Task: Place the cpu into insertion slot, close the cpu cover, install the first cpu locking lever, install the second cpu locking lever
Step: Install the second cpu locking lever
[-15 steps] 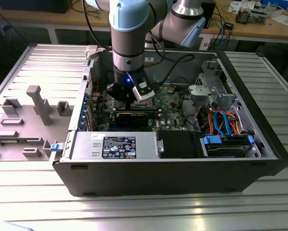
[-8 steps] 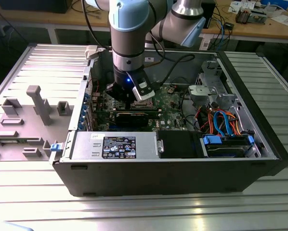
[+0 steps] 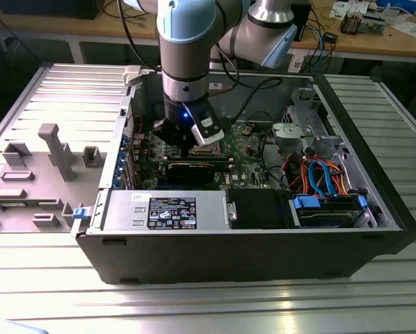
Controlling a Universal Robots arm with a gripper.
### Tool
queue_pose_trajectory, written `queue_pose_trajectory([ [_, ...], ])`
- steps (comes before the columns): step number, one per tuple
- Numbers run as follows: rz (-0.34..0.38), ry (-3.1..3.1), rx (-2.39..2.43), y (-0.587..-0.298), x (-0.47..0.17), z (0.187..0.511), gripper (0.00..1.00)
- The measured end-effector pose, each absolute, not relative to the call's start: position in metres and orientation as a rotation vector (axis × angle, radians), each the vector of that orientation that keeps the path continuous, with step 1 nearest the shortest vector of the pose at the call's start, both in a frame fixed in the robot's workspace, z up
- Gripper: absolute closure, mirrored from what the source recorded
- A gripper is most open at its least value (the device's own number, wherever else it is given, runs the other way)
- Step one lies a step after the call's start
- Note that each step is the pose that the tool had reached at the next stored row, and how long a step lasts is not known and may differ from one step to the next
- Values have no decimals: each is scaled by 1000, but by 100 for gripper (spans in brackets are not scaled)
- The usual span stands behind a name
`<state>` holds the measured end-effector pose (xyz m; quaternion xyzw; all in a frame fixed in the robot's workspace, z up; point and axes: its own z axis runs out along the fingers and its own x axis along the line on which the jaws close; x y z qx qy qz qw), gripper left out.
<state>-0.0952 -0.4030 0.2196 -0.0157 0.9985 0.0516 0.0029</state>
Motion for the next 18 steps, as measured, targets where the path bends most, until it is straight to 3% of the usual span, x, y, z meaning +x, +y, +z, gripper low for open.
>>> queue_pose_trajectory([
  [12,240,3126,-49,-407,-98,211,89],
  [18,246,3127,-48,-411,-99,210,89],
])
